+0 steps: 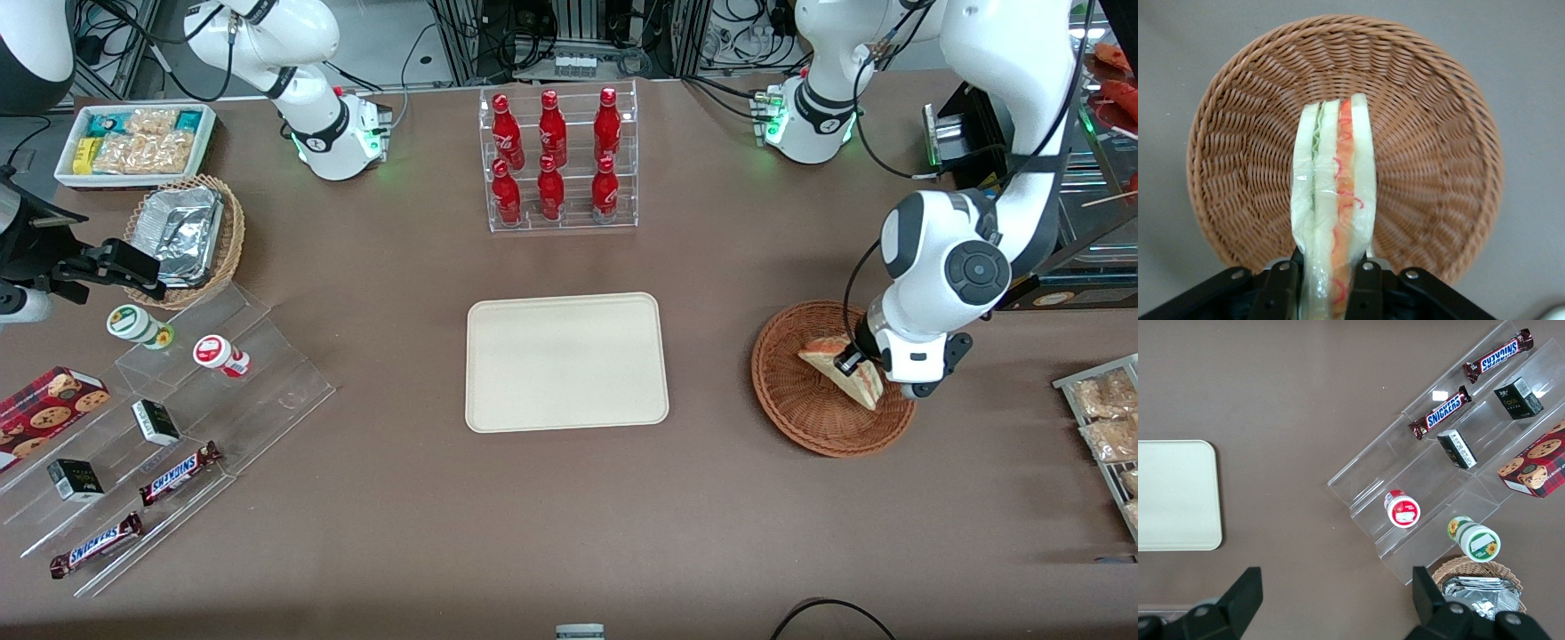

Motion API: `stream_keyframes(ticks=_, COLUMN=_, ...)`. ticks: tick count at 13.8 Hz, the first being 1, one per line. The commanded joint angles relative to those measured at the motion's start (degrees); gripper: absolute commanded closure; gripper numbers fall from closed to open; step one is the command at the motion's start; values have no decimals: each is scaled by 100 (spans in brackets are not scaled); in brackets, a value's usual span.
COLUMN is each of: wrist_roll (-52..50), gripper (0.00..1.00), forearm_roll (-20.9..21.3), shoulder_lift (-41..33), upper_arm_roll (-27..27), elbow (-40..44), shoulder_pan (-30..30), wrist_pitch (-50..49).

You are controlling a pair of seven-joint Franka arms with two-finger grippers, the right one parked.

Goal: Place sandwich from basket to tray
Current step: 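Lift the sandwich and carry it over the white tray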

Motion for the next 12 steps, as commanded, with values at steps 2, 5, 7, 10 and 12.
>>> stream_keyframes(ticks=2, wrist_roll=-192, gripper=85, forearm_roll=147, shoulder_lift=116, upper_arm_roll=16, elbow=1139, shoulder_pan=-671, wrist_pitch=-1110)
stream_keyframes(ticks=5, wrist_roll=-192, gripper=85, forearm_roll=130, shoulder_lift=449, upper_arm_roll=16, elbow=1896, shoulder_pan=-1374, wrist_pitch=-1508)
stream_keyframes(ticks=7, wrist_roll=-201, gripper=85, forearm_roll=94, shoulder_lift=756, upper_arm_roll=16, elbow=2256, shoulder_pan=-1787, wrist_pitch=-1508)
stream_keyframes(ticks=10, wrist_roll=-201, gripper=85, forearm_roll=77, shoulder_lift=1258, upper_arm_roll=16, elbow=2793, shoulder_pan=-2411, wrist_pitch=-1499)
stream_keyframes(ticks=12, wrist_roll=-140, gripper=85, forearm_roll=77, shoulder_lift=1539, upper_arm_roll=7, elbow=2908, shoulder_pan=-2702, wrist_pitch=-1438)
